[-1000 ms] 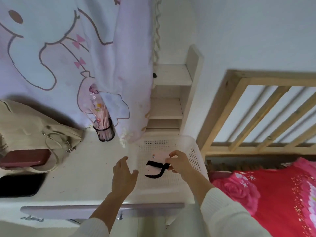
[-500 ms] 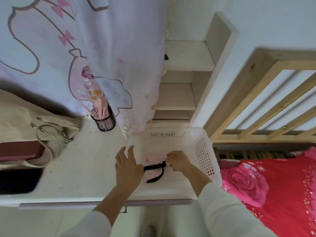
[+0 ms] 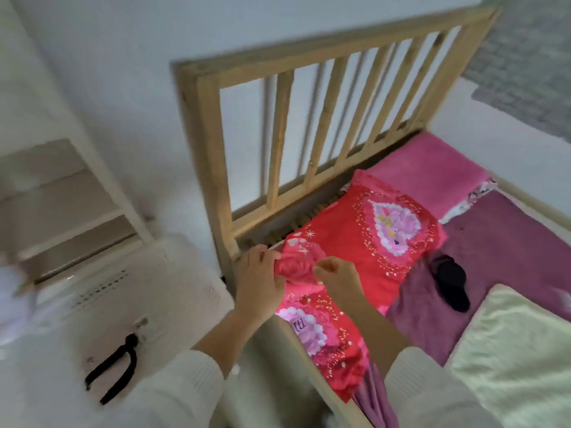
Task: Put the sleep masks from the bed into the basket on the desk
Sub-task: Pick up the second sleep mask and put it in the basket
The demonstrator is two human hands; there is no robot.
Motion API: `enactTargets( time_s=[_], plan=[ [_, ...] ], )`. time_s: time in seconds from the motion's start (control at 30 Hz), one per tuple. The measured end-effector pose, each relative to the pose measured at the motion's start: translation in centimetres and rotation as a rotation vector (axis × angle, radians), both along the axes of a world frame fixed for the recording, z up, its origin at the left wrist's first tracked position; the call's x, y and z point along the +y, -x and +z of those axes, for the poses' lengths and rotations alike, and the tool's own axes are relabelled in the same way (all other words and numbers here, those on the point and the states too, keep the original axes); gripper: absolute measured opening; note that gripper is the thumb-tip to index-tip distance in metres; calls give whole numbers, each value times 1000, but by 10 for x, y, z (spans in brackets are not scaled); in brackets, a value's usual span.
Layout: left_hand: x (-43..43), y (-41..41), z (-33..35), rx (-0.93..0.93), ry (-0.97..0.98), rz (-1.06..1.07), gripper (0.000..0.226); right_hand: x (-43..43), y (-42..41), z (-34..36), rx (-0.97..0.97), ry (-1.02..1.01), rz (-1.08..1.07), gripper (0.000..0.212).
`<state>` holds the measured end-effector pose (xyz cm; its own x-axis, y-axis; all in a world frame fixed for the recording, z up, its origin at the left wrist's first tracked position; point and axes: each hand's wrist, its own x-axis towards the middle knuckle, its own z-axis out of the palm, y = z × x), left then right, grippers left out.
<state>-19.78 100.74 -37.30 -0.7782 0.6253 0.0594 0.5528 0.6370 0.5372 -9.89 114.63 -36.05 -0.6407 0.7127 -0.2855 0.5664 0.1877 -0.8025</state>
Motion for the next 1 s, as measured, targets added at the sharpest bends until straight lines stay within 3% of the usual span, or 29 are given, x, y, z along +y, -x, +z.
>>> enactTargets(
  time_s=[0.2, 0.3, 0.4, 0.53, 0.6, 0.77, 0.93, 1.0],
  plan=[
    [163, -94, -33, -166, 109, -309, 42, 129, -143, -43, -140, 62, -285, 6],
    [223, -133, -58, -229, 285, -387, 43, 187, -202, -62, -264, 77, -345, 27],
    [266, -156, -81, -270, 381, -426, 41, 237, -241, -77, -339, 137, -422, 28],
    [321, -167, -106, -282, 455, -486, 41, 293, -265, -104, -400, 219, -476, 27],
    [356, -169, -120, -294, 465, -528, 41, 318, -267, -119, -405, 280, -507, 11],
    [441, -180, -164, -372, 536, -617, 44, 373, -270, -162, -413, 388, -527, 40],
    [504, -201, -224, -487, 611, -654, 47, 420, -283, -217, -483, 353, -552, 50],
    [523, -209, -248, -571, 645, -609, 44, 431, -288, -241, -566, 258, -456, 59]
  ],
)
